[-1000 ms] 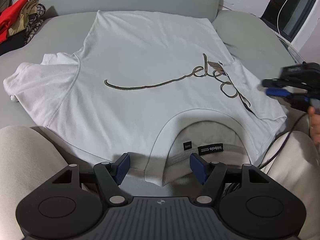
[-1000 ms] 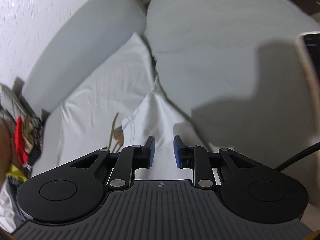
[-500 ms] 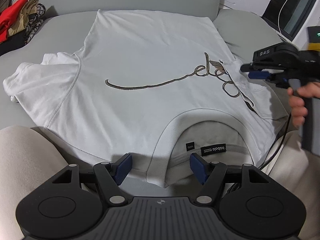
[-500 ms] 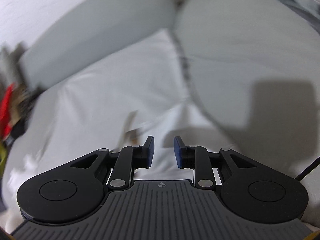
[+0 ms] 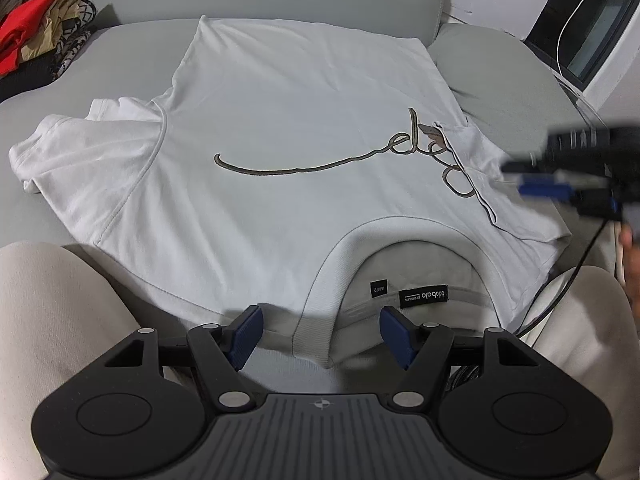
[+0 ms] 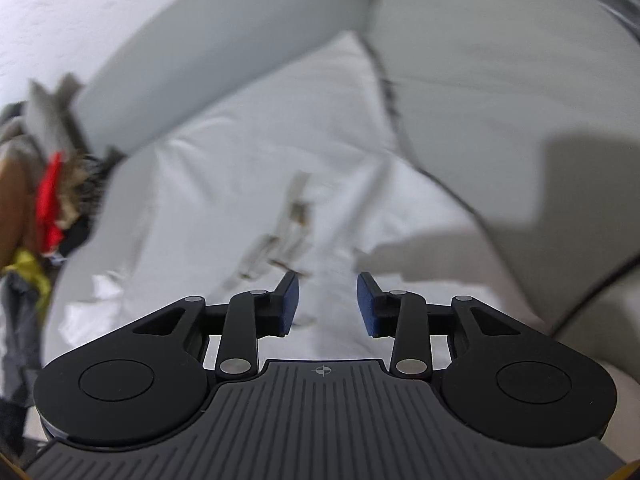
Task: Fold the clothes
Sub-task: 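Open the right gripper and withdraw it from the folded sleeve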
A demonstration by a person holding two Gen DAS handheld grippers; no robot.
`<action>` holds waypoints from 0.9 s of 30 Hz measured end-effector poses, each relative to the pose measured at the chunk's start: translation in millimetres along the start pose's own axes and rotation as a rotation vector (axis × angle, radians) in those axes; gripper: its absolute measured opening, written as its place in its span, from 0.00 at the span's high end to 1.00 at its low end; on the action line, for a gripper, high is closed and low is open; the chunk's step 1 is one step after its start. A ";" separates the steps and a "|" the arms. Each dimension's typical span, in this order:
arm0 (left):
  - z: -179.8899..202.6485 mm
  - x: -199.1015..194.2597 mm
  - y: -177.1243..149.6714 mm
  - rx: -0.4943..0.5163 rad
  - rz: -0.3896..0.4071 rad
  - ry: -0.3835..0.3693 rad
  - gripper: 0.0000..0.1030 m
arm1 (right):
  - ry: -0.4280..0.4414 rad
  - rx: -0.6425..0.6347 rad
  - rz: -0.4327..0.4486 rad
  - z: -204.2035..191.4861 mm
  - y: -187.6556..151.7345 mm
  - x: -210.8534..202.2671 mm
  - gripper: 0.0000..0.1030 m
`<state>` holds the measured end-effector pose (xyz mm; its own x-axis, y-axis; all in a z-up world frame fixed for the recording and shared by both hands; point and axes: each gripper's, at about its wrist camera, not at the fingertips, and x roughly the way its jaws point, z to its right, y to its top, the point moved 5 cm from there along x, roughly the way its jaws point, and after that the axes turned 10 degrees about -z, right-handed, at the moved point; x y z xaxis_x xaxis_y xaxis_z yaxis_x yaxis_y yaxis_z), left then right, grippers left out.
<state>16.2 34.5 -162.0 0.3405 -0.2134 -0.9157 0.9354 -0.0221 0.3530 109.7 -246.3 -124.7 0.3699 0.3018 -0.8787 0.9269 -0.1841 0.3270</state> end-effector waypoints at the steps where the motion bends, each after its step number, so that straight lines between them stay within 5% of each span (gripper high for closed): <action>1: 0.7 -1.0 -0.3 0.002 0.002 -0.001 0.37 | -0.007 0.002 -0.042 4.0 -7.6 4.4 0.62; 8: -0.5 -13.7 -1.0 -0.004 0.048 0.005 0.37 | 0.192 -0.079 -0.143 -15.7 -47.9 -8.6 0.61; 18: -16.0 -27.6 1.4 -0.080 0.106 -0.038 0.37 | 0.169 -0.073 -0.146 -30.8 -63.6 -6.5 0.49; 21: -36.4 -42.3 8.7 -0.167 0.166 -0.075 0.37 | 0.169 -0.076 -0.137 -38.4 -64.4 -6.4 0.30; 27: -109.5 -78.4 21.5 -0.450 0.310 -0.150 0.37 | 0.174 -0.078 -0.117 -48.1 -63.7 -9.1 0.27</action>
<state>20.1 157.7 -103.6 0.6193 -0.2806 -0.7333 0.7535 0.4750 0.4546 50.3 -192.3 -120.8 0.2589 0.4746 -0.8412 0.9637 -0.0681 0.2582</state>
